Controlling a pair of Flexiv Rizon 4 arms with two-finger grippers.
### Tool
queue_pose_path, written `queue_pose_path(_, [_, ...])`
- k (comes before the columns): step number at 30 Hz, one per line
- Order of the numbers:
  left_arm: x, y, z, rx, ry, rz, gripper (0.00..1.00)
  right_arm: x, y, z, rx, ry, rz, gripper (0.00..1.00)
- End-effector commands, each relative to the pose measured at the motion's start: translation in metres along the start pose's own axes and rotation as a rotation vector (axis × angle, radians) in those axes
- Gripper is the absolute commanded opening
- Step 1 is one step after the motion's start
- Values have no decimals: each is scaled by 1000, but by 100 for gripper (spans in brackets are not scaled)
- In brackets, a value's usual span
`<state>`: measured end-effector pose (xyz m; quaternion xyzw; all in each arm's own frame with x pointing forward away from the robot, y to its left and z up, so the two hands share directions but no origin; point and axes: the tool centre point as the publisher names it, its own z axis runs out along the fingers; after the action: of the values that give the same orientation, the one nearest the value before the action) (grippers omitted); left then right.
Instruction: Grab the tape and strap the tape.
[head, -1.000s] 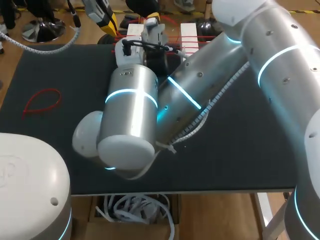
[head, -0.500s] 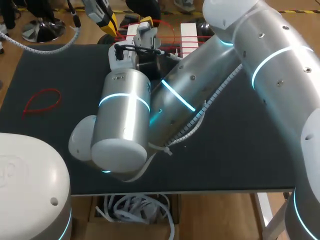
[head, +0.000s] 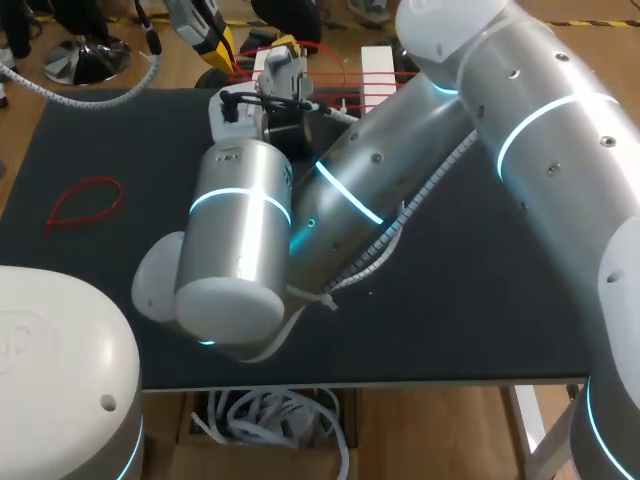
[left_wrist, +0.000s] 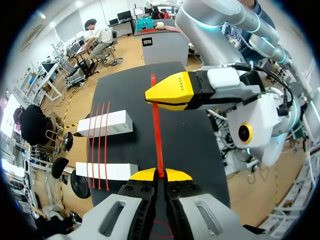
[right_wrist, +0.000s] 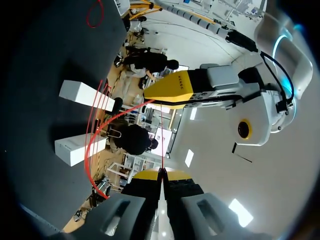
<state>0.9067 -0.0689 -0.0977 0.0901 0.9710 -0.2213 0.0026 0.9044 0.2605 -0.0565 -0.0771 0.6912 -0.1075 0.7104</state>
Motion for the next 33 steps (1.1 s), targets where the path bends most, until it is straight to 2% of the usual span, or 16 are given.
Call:
queue_pose_path(1, [0,0,-1,-4,2,-2,0,-1,2,-1,1,2,-3,0])
queue_pose_path(33, [0,0,-1,-4,2,-2,0,2,12,3,-13,9,-3,0])
